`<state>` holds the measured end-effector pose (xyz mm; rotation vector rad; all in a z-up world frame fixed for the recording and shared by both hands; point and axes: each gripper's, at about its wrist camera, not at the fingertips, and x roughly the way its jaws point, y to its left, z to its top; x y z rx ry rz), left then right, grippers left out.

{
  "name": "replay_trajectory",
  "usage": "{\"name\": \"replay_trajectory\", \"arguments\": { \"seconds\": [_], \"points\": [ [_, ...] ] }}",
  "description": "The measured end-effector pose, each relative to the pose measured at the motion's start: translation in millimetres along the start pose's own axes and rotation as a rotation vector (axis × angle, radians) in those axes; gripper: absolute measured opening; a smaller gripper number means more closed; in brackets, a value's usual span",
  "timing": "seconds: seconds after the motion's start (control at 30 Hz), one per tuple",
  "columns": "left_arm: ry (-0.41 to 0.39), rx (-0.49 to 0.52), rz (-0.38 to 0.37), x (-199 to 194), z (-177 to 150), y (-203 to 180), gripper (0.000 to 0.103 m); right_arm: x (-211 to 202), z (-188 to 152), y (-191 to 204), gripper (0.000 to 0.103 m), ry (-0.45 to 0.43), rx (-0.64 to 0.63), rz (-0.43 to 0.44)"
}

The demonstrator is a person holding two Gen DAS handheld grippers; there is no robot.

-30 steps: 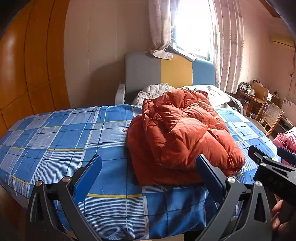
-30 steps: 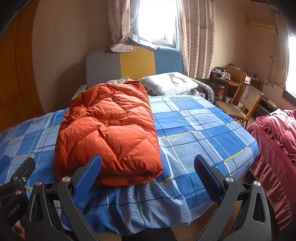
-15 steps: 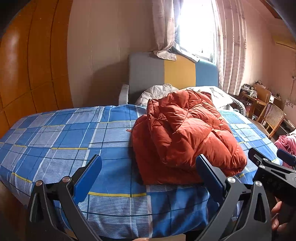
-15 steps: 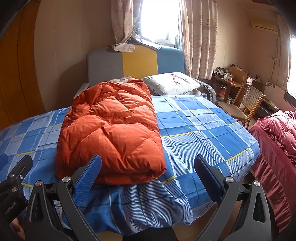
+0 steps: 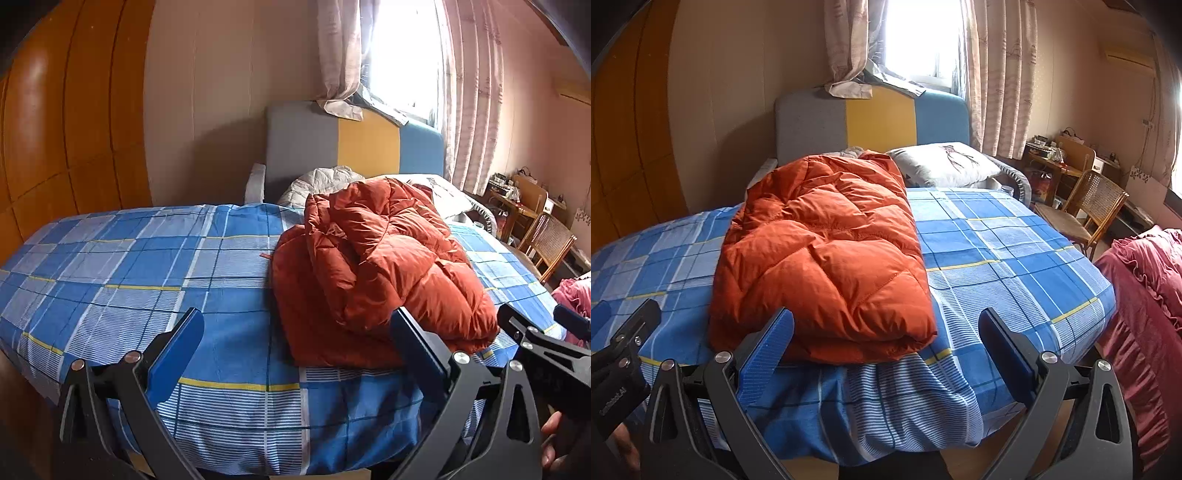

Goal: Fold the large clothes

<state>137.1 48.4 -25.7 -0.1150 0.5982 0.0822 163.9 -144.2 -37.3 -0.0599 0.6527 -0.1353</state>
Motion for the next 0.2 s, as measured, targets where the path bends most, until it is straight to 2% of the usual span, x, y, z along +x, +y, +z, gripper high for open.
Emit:
{"name": "replay_trajectory", "arguments": {
  "seconds": [0.2],
  "points": [
    [0.013, -0.018, 0.008, 3.8, 0.0, 3.8, 0.101, 0.9, 0.0, -7.1, 0.1, 0.005, 0.022, 0.005]
  ]
}}
